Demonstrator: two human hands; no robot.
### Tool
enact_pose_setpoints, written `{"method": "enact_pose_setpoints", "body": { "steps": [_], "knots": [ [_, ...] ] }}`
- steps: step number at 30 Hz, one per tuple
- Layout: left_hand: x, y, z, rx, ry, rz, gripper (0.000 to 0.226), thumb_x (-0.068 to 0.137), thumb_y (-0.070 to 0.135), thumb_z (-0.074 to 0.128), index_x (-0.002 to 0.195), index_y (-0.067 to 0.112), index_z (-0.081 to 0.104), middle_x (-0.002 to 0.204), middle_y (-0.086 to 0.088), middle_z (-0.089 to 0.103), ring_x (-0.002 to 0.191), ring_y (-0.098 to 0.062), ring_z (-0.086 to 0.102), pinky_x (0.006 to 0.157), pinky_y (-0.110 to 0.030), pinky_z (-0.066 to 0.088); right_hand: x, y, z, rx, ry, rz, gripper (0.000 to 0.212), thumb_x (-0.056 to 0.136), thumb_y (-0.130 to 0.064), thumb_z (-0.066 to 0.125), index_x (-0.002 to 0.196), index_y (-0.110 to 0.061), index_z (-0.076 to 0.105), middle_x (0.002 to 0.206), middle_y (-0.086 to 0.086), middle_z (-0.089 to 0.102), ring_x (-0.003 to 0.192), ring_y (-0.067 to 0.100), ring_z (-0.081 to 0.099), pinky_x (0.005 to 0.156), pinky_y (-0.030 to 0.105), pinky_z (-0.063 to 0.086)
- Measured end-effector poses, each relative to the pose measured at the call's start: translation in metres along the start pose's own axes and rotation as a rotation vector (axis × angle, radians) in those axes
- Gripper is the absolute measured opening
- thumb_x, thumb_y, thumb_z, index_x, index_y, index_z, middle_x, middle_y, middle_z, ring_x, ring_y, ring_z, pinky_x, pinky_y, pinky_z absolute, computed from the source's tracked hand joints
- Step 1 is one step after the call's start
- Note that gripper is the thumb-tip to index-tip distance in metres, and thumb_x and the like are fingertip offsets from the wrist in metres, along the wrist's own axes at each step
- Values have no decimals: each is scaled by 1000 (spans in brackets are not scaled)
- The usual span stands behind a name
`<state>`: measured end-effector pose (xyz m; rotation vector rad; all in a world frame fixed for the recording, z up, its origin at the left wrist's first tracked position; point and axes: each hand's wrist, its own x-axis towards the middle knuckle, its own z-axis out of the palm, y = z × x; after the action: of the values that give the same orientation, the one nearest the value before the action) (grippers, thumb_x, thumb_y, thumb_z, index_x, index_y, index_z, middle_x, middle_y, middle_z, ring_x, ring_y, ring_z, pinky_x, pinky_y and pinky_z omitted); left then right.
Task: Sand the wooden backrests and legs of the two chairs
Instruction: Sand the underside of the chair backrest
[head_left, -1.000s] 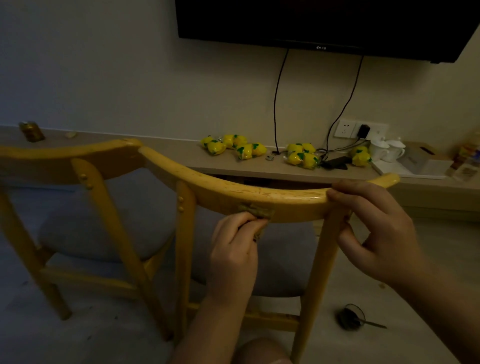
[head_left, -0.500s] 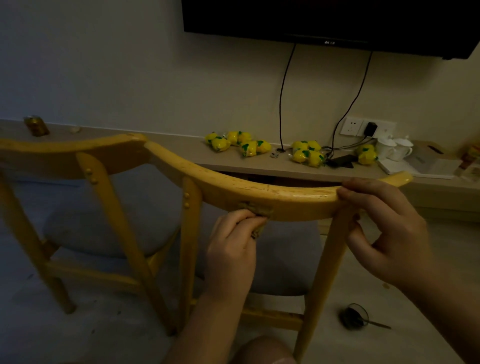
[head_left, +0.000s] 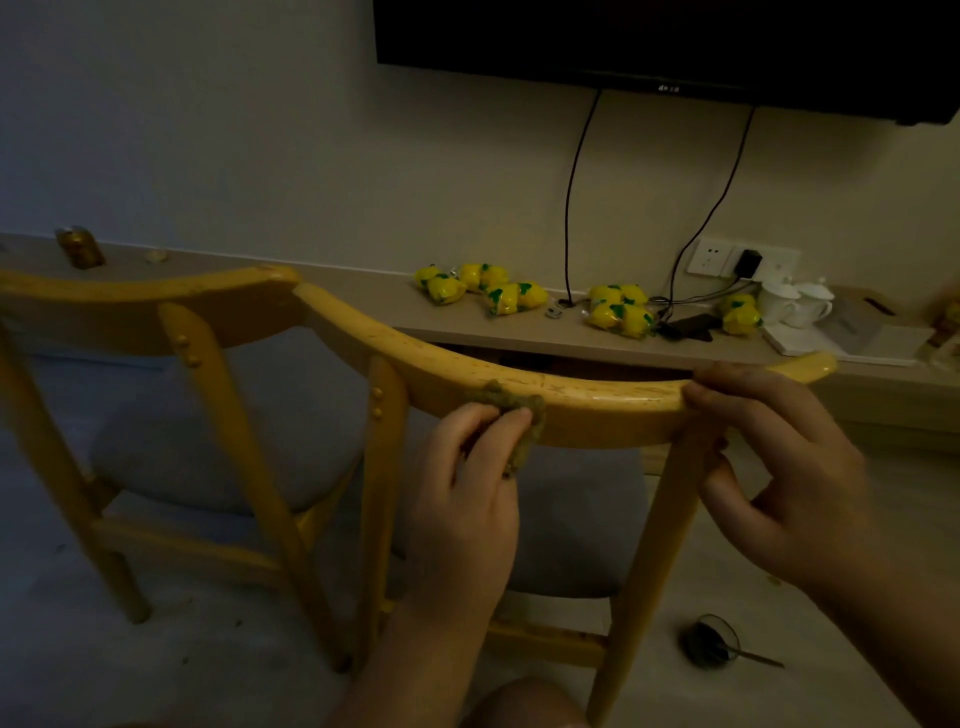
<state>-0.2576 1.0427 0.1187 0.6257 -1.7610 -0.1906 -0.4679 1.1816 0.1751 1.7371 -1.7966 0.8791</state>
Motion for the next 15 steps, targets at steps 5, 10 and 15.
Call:
{"method": "enact_pose_setpoints", "body": {
  "steps": [5, 10, 15],
  "knots": [
    [-5, -10, 11, 17, 61, 137, 30, 99, 6, 68, 129, 10, 66, 128, -19, 65, 115, -29, 64, 102, -30, 51, -1, 0, -1, 10, -4, -1, 47, 85, -20, 57, 127, -2, 67, 136, 13, 59, 132, 26, 53, 104, 39, 48],
    [-24, -25, 22, 30, -12, 96, 27, 95, 4, 68, 122, 7, 71, 119, -19, 69, 112, -29, 68, 93, -39, 59, 0, -1, 1, 1, 18, -5, 47, 84, -19, 57, 126, 0, 67, 134, 15, 60, 131, 28, 54, 106, 31, 44],
    [-24, -27, 17, -9, 27, 42, 25, 105, 12, 53, 118, 7, 75, 119, -17, 69, 115, -22, 66, 102, -28, 52, -1, -1, 2, 6, 17, -2, 48, 84, -18, 57, 127, 0, 66, 134, 15, 60, 131, 27, 54, 103, 30, 45]
  ]
}}
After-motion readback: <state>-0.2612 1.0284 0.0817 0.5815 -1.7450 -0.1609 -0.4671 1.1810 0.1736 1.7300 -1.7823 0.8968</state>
